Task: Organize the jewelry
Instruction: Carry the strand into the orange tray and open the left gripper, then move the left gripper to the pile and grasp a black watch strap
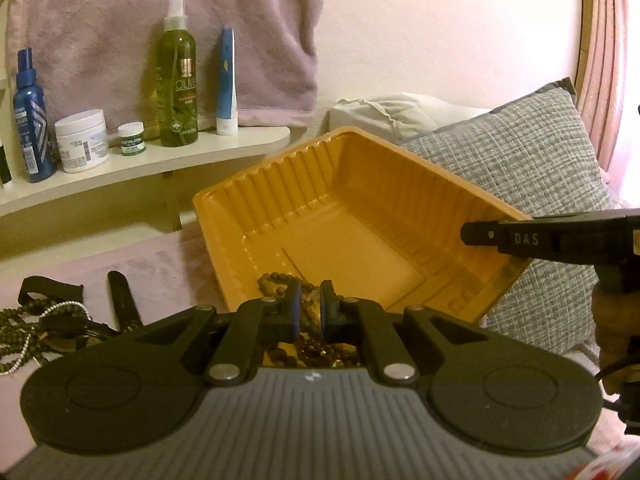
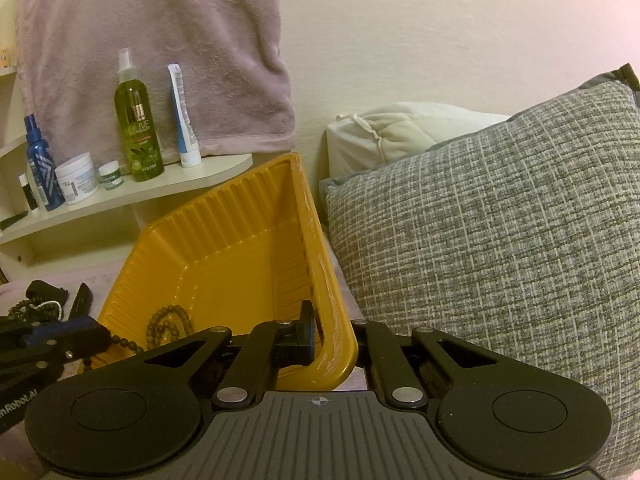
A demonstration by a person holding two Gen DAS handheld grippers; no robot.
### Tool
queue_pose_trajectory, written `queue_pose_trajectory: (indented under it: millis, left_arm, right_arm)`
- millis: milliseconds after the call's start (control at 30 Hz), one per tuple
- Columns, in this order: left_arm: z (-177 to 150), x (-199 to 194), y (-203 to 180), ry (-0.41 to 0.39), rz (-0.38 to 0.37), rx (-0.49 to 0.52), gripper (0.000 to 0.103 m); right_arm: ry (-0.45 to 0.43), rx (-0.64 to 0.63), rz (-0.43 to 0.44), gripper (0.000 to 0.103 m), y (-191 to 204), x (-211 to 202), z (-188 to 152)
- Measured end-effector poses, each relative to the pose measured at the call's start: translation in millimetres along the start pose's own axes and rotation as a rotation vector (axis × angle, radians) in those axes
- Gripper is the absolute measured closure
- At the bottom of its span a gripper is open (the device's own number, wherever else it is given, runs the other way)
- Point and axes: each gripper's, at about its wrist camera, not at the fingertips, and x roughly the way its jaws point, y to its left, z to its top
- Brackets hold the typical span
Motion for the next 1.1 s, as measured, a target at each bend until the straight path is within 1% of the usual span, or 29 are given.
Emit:
queue_pose_trajectory:
  millis: [33,67,233,300,367,533,767,867,967,1100]
  left_arm:
    - [0,0,0,0.0,0.004,0.0,0.088]
    - [0,-1,1,-0.002,0.006,-0.001,0.087]
    - [-4,-10,10,-0.011,0.042,-0.01,0.087]
    - [-7,-17,16,-0.02,0.071,-0.013,0.087]
    - [-11,-22,26,-0.021,0.102,-0.037,0.086]
    - [-23,-34,58,-0.009,0.205,-0.095,0.086]
    - [-45,-45,109,0.021,0.375,-0.156,0.086]
    - [-49,-43,125,0.034,0.427,-0.147,0.082]
    - [-50,-37,135,0.041,0.446,-0.134,0.082]
    - [-49,-19,141,0.057,0.465,-0.079,0.082]
  right_arm:
    - [0.0,0.0,0.0,0.097,0,0,0]
    - [0.0,0.001,-0.001,0.097,0,0,0]
    - [0.0,0.001,-0.001,0.097,0,0,0]
    - [0.0,0.0,0.0,0.097,0,0,0]
    - [0.001,0.0,0.0,0.097,0,0,0]
    - [-0.001,0.001,-0.001,0.097,0,0,0]
    - [-0.001,-0.005,-0.004,0.097,3,-1,1]
    - [-0.001,-0.006,-0.005,0.097,4,-1,1]
    - [0.001,-0.005,-0.005,0.097,3,0,0]
    - [0.002,-0.006,-0.006,0.097,3,0,0]
